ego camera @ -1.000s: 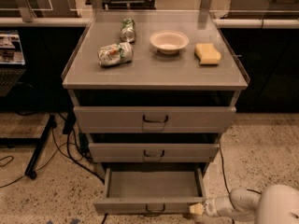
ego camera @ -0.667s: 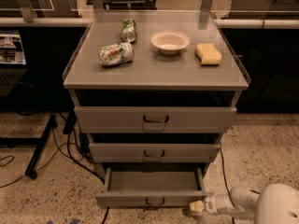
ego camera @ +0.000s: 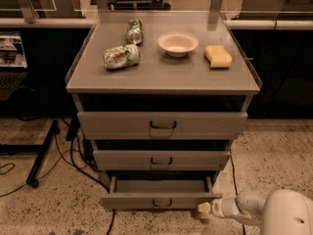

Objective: Close bottom drawer

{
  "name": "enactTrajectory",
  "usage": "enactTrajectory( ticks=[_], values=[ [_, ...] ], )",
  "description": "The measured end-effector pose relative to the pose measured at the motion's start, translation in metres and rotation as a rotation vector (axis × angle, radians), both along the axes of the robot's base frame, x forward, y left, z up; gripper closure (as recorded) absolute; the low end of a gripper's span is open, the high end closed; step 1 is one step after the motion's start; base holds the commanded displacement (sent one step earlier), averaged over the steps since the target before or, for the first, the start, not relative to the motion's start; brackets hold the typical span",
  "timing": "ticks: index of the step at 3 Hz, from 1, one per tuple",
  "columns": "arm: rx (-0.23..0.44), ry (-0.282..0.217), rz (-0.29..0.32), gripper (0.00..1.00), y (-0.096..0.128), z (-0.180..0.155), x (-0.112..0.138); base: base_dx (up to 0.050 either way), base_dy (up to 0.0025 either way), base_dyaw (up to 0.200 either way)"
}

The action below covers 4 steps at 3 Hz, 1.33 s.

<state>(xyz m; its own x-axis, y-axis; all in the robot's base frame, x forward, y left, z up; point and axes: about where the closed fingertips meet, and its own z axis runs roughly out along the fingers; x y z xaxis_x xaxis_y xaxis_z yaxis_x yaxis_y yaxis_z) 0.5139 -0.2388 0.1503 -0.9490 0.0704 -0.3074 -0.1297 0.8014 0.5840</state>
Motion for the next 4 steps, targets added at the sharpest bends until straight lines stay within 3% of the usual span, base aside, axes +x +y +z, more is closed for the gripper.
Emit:
enactTrajectory(
  ticks=[1, 2, 3, 4],
  values=[
    [0.0, 0.0, 0.0, 1.0, 0.0, 0.0, 0.0, 0.0, 0.0, 0.0],
    [0.022, -0.015, -0.046, 1.0, -0.007, -0.003, 0.014, 0.0, 0.0, 0.0],
    [0.035, -0.058, -0.108, 1.0, -0.02, 0.005, 0.033, 0.0, 0.0, 0.0],
    [0.051, -0.123, -0.207, 1.0, -0.039, 0.02, 0.066, 0.0, 0.0, 0.0]
  ],
)
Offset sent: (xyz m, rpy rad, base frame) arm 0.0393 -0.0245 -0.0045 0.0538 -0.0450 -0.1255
